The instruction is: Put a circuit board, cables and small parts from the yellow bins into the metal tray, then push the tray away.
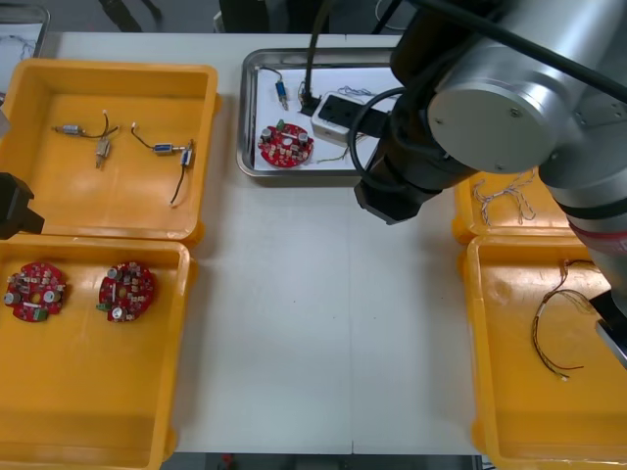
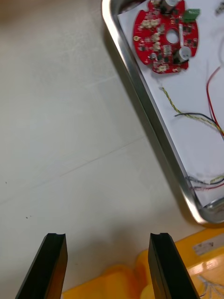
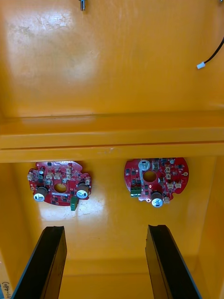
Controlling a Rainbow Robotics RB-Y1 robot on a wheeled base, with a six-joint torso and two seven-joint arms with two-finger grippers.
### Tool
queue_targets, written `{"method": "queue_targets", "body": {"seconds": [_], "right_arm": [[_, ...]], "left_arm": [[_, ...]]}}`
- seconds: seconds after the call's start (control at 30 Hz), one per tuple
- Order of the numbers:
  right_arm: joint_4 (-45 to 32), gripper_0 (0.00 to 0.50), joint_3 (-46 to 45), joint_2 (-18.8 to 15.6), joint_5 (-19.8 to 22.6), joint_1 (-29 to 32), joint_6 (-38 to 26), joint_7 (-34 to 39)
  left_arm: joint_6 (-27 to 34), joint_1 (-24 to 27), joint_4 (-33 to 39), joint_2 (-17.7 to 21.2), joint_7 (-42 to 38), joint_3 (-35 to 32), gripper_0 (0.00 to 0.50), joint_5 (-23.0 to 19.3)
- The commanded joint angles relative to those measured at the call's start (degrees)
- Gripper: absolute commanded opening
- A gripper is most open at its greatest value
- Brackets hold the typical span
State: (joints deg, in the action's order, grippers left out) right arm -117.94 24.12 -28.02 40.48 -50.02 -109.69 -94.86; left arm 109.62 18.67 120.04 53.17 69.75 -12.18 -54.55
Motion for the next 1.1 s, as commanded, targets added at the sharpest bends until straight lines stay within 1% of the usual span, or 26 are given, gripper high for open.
{"method": "queue_targets", "body": {"seconds": [0.03,0.1,0.17,0.27,0.4,0.5,0.53,0.63,0.7,0.9,1.1], "right_arm": [[-7.39,0.500,-5.22,-3.36,-0.40,5.55,-0.31,6.00],[-9.06,0.500,-6.89,-4.24,0.03,7.83,-0.31,8.99],[-11.43,0.500,-9.79,-5.55,0.56,11.35,-0.31,13.21],[-13.10,0.500,-13.48,-7.14,1.79,15.74,-0.31,17.69],[-13.72,0.500,-17.88,-8.19,2.85,18.55,-0.31,21.64],[-13.72,0.500,-22.36,-9.16,6.36,21.28,-0.31,24.98],[-13.72,0.500,-23.15,-9.33,6.89,21.72,-0.31,25.60],[-13.72,0.500,-27.02,-9.95,8.30,24.27,-0.31,26.13],[-13.72,0.500,-29.83,-10.56,8.38,26.11,-0.31,25.51],[-13.81,0.500,-34.05,-12.50,8.82,29.19,-0.31,24.90],[-13.81,0.500,-39.94,-13.90,9.44,34.81,-0.31,23.58]], "left_arm": [[0.38,-1.27,0.19,-0.52,1.71,-1.71,0.500,0.49],[0.38,-1.27,0.19,-0.52,1.71,-1.71,0.500,0.49],[0.38,-1.27,0.19,-0.52,1.71,-1.71,0.500,0.49],[0.38,-1.27,0.19,-0.52,1.71,-1.71,0.500,0.49],[0.38,-1.27,0.19,-0.52,1.71,-1.71,0.500,0.49],[0.38,-1.27,0.19,-0.52,1.71,-1.71,0.500,0.49],[0.38,-1.27,0.19,-0.52,1.71,-1.71,0.500,0.49],[0.38,-1.27,0.19,-0.52,1.71,-1.71,0.500,0.49],[0.38,-1.27,0.19,-0.52,1.71,-1.71,0.500,0.49],[0.38,-1.27,0.19,-0.52,1.71,-1.71,0.500,0.49],[0.38,-1.27,0.19,-0.52,1.71,-1.71,0.500,0.49]]}}
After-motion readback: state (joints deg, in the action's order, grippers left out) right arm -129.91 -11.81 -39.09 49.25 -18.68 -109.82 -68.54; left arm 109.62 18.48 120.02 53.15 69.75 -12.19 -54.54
